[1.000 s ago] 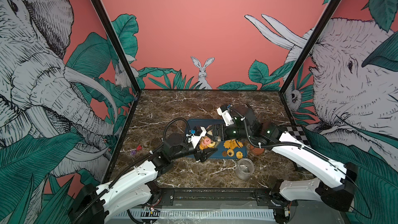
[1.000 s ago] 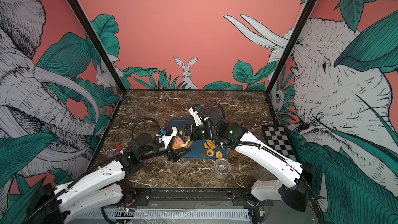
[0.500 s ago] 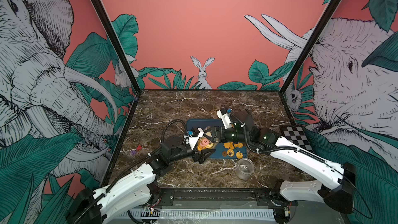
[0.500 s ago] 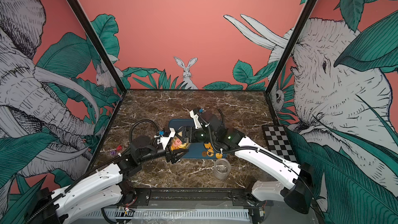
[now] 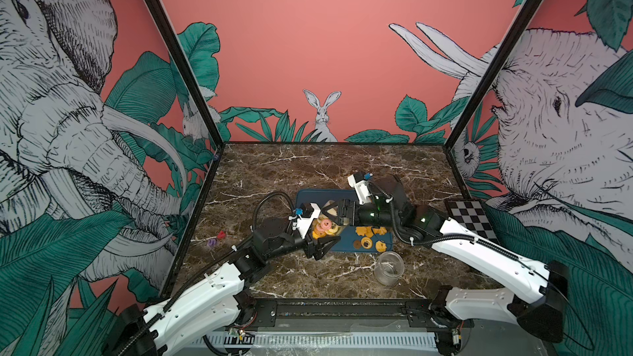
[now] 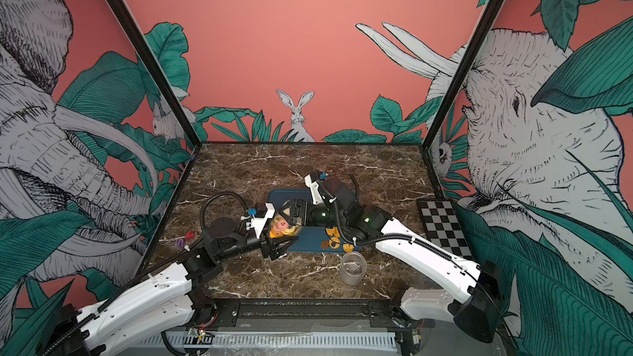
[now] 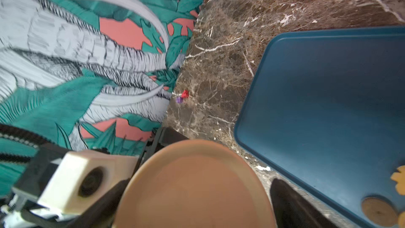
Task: Pour the cookies out of the jar
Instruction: Unscrew the lid from the jar.
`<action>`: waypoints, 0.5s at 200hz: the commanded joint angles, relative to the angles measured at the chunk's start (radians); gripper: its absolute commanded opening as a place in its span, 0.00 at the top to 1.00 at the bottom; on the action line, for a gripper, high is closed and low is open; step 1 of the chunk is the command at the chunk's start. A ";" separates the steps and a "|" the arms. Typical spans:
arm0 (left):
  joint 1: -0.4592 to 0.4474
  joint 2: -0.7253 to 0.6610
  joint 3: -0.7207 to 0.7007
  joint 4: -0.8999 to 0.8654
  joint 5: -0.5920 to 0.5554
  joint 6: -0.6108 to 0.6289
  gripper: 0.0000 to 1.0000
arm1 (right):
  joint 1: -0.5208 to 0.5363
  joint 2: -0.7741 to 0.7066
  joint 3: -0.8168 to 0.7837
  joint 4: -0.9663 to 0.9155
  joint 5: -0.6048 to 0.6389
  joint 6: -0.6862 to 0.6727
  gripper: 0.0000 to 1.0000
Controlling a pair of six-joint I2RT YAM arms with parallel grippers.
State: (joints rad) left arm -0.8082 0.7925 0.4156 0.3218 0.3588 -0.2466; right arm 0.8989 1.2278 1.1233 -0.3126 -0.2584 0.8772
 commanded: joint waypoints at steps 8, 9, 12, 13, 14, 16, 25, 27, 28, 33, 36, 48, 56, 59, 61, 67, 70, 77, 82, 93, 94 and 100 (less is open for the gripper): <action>0.020 -0.076 0.013 0.162 -0.100 0.002 1.00 | -0.008 -0.014 0.033 -0.056 0.098 -0.023 0.01; 0.021 -0.076 0.013 0.162 -0.101 0.002 1.00 | -0.006 -0.013 0.035 -0.057 0.102 -0.021 0.01; 0.021 -0.076 0.010 0.161 -0.105 0.004 1.00 | -0.001 -0.013 0.043 -0.060 0.123 -0.018 0.01; 0.021 -0.076 0.010 0.162 -0.106 0.004 1.00 | 0.001 -0.013 0.045 -0.061 0.130 -0.017 0.01; 0.021 -0.075 0.009 0.163 -0.107 0.004 1.00 | 0.002 -0.013 0.048 -0.064 0.136 -0.016 0.01; 0.021 -0.076 0.006 0.163 -0.109 0.004 1.00 | 0.007 -0.012 0.055 -0.067 0.151 -0.014 0.01; 0.021 -0.077 -0.002 0.173 -0.113 0.003 1.00 | 0.031 -0.003 0.079 -0.089 0.236 -0.001 0.01; 0.021 -0.078 -0.005 0.178 -0.113 0.003 1.00 | 0.037 -0.002 0.084 -0.093 0.251 0.003 0.01; 0.021 -0.079 -0.006 0.180 -0.113 0.003 1.00 | 0.041 0.000 0.085 -0.094 0.263 0.006 0.01; 0.021 -0.079 -0.011 0.190 -0.113 0.000 1.00 | 0.053 0.006 0.091 -0.095 0.300 0.020 0.01; 0.021 -0.080 -0.014 0.195 -0.113 -0.003 1.00 | 0.058 0.011 0.091 -0.089 0.315 0.026 0.01; 0.021 -0.082 -0.020 0.211 -0.114 -0.007 1.00 | 0.079 0.030 0.088 -0.062 0.352 0.061 0.01; 0.021 -0.083 -0.021 0.213 -0.112 -0.004 1.00 | 0.091 0.037 0.070 -0.020 0.361 0.084 0.01; 0.021 -0.083 -0.021 0.213 -0.110 -0.002 1.00 | 0.092 0.038 0.060 -0.001 0.359 0.090 0.01; 0.021 -0.084 -0.021 0.213 -0.109 -0.002 1.00 | 0.095 0.038 0.052 0.021 0.358 0.097 0.01; 0.021 -0.084 -0.021 0.214 -0.109 -0.003 1.00 | 0.098 0.039 0.035 0.047 0.362 0.114 0.01; 0.021 -0.084 -0.021 0.215 -0.110 -0.004 1.00 | 0.099 0.039 0.025 0.065 0.364 0.128 0.01; 0.021 -0.083 -0.022 0.216 -0.110 -0.006 1.00 | 0.099 0.040 -0.006 0.128 0.351 0.153 0.01; 0.021 -0.083 -0.022 0.219 -0.111 -0.007 1.00 | 0.099 0.042 -0.023 0.168 0.340 0.172 0.01; 0.021 -0.078 -0.024 0.221 -0.114 -0.010 1.00 | 0.099 0.055 -0.040 0.221 0.320 0.207 0.01; 0.021 -0.078 -0.025 0.221 -0.115 -0.010 1.00 | 0.099 0.056 -0.040 0.224 0.319 0.208 0.01; 0.020 -0.076 -0.027 0.222 -0.115 -0.010 1.00 | 0.099 0.067 -0.034 0.230 0.310 0.214 0.01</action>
State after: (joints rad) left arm -0.7887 0.7532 0.3710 0.3511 0.2485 -0.2489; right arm 0.9997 1.2575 1.1168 -0.1974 0.0170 0.9897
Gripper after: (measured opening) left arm 0.878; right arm 0.990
